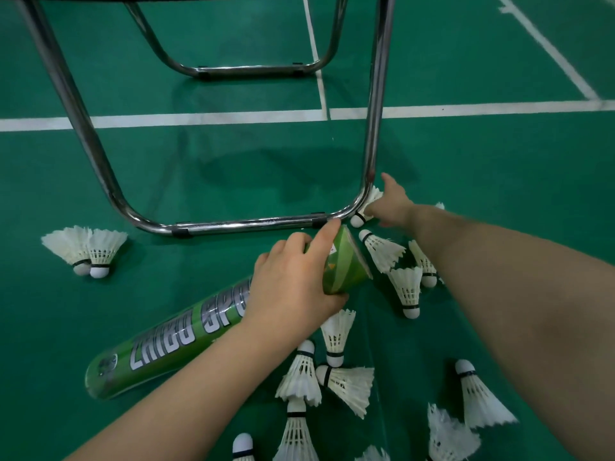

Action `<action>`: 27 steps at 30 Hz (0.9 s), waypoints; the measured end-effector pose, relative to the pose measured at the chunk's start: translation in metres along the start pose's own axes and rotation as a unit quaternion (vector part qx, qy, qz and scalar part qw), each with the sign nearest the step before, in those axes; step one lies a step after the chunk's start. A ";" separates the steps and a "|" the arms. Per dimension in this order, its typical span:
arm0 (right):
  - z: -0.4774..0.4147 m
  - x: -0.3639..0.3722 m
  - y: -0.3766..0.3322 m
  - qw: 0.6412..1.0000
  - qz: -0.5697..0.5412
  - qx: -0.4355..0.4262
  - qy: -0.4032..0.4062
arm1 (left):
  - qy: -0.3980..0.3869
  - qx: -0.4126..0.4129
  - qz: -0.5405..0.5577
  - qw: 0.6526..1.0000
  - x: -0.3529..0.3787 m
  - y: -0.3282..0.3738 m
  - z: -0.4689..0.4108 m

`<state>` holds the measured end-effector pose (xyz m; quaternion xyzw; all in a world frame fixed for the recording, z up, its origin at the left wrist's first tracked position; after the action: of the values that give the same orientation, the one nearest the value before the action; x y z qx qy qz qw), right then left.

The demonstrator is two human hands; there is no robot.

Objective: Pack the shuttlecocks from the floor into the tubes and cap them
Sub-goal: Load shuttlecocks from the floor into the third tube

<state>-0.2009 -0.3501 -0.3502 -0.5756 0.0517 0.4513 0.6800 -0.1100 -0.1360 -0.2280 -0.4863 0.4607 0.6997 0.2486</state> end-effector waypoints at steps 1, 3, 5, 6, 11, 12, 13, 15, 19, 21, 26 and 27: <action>0.002 0.005 0.001 1.000 -0.002 0.007 -0.008 | 0.000 0.001 0.000 1.000 0.000 0.000 0.000; 0.006 0.010 0.004 1.000 -0.002 0.026 -0.011 | 0.002 0.005 -0.003 1.000 -0.001 0.000 0.002; 0.014 0.004 0.012 0.999 0.016 0.043 0.018 | 0.000 0.008 -0.002 1.000 -0.002 0.001 0.003; 0.016 -0.001 0.014 0.998 0.040 0.038 0.038 | 0.000 0.009 -0.001 1.000 -0.002 0.001 0.003; 0.044 -0.015 0.002 0.996 0.068 0.013 0.053 | 0.000 0.004 0.011 1.000 -0.008 -0.006 0.004; 0.054 -0.022 -0.001 0.996 0.050 0.004 0.069 | 0.000 0.001 0.012 1.000 -0.010 -0.008 0.005; 0.066 -0.030 -0.008 0.996 0.035 -0.005 0.081 | 0.001 -0.003 0.013 1.000 -0.011 -0.010 0.005; 0.093 -0.047 -0.023 0.994 0.015 -0.039 0.101 | 0.002 -0.004 0.010 1.000 -0.012 -0.012 0.007; 0.148 -0.068 -0.062 0.986 -0.006 -0.135 0.102 | -0.006 -0.002 0.002 1.000 -0.008 -0.009 0.013; 0.171 -0.063 -0.071 0.983 -0.058 -0.144 0.098 | -0.009 0.001 -0.002 1.000 -0.007 -0.005 0.018; 0.205 -0.034 -0.102 0.974 -0.068 -0.211 0.046 | -0.007 0.005 -0.004 1.000 -0.006 0.006 0.026; 0.207 -0.023 -0.104 0.974 -0.053 -0.220 0.013 | -0.008 0.004 -0.001 1.000 -0.006 0.007 0.027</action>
<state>-0.2370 -0.1842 -0.1913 -0.7189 -0.0705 0.4073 0.5588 -0.1256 -0.1149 -0.2168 -0.4802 0.4605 0.7017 0.2551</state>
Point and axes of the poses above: each hand's wrist, its own z-axis away from the middle knuckle, its own x-axis out of the palm, y = z × x, the point moved 10 cm from there along -z, towards the middle knuckle, and after that the axes turned 12 degrees about -x, right-handed, at the moved point
